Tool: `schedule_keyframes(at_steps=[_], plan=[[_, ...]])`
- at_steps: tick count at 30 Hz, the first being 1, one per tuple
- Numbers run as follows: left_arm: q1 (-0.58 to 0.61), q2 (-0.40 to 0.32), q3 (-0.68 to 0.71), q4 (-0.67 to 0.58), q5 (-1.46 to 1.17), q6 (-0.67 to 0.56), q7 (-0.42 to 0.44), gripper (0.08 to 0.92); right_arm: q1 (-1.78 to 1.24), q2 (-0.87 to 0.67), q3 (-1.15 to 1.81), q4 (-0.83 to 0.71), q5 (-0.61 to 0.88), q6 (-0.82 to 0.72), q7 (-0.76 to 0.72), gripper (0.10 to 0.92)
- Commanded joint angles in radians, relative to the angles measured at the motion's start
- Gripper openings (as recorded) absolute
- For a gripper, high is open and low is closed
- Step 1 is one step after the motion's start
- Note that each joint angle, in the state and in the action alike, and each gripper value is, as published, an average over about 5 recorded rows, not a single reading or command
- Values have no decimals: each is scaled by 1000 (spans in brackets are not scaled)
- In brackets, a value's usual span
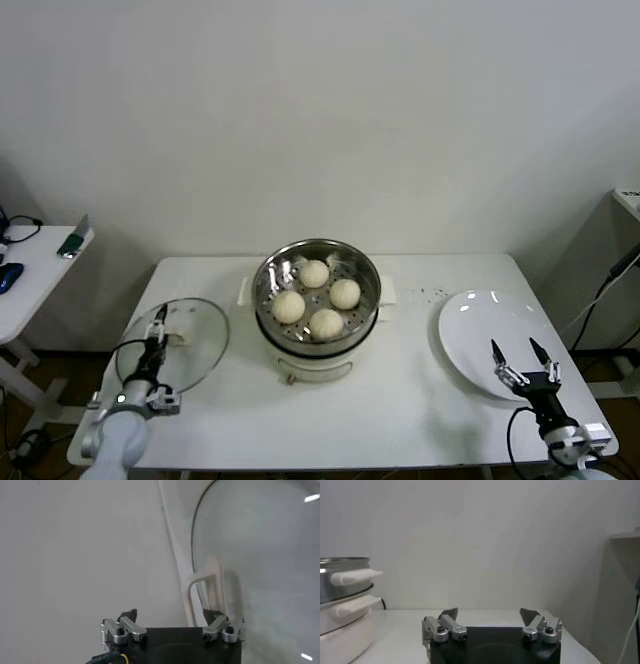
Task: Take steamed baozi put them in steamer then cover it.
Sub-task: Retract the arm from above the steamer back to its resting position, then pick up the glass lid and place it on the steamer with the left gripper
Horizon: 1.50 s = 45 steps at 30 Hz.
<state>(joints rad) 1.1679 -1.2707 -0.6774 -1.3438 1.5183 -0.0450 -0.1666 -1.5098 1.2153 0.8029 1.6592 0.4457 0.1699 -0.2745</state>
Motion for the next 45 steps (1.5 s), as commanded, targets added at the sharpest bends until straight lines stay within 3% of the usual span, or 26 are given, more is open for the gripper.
schedule_keyframes(at_steps=[1,10,13,26,36,45], plan=[[-48,8,10,52,-57,-10,-33,823,-13,16,14,-18,-34,9,-10,823],[-69,6,23,83,-82,-33,-26,821,3,22,1,-35,-72,17,-16,823],[-68,7,24,87,-88,-40,-22,786,10,24,-4,-36,-82,18,-16,823],[-30,26,23,29,-159,-51,3,422,77,18,-46,-53,-131,14,-1,823],[44,54,15,-105,-233,-31,25,160,138,0,-93,-71,-144,6,9,823],[180,98,-11,-370,-310,53,48,154,184,-14,-121,-95,-145,3,11,823]])
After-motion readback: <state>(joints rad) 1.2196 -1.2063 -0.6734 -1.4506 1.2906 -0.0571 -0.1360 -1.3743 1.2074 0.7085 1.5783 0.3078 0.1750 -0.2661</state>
